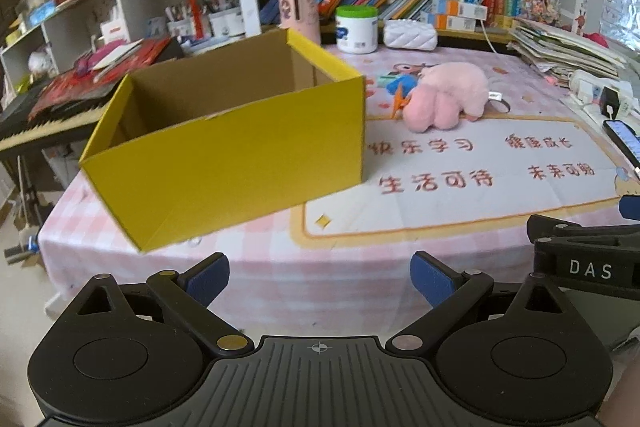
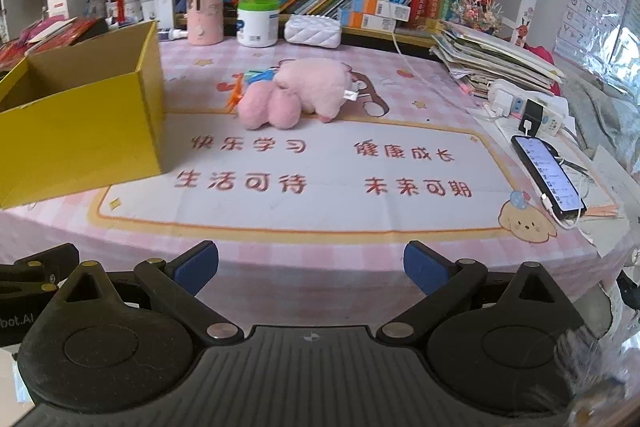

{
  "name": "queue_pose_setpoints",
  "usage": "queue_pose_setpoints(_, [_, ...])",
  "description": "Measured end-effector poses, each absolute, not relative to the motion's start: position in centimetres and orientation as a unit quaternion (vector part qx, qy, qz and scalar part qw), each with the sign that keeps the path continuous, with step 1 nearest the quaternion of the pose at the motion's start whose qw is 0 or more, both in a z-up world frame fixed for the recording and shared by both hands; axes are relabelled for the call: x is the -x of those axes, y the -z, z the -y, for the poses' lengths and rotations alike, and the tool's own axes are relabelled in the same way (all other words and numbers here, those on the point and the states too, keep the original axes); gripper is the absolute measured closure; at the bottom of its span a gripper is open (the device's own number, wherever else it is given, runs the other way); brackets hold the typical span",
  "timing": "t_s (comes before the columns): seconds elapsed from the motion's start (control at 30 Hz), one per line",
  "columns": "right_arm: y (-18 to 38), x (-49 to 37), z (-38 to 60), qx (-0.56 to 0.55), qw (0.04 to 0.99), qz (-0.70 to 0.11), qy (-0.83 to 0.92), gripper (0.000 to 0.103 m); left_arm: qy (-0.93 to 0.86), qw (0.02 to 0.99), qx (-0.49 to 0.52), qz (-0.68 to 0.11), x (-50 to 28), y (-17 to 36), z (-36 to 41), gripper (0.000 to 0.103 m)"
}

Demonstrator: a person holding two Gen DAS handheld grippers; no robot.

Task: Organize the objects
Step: 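Move both tools back toward the pink plush toys on the table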

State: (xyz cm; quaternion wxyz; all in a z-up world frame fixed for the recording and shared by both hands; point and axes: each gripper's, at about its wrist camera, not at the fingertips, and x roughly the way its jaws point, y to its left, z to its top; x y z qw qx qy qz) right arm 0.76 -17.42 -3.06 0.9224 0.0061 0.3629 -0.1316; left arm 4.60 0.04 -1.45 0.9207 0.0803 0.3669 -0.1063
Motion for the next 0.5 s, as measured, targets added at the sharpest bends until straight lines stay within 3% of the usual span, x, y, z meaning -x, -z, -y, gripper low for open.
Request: queue_pose_setpoints(0.5, [2.1, -7.0, 23.6, -0.001, 0.925, -0.358, 0.123, 0.003, 0.126, 0.923, -0.066, -0.359, -9.6, 1.2, 6.4, 0.004])
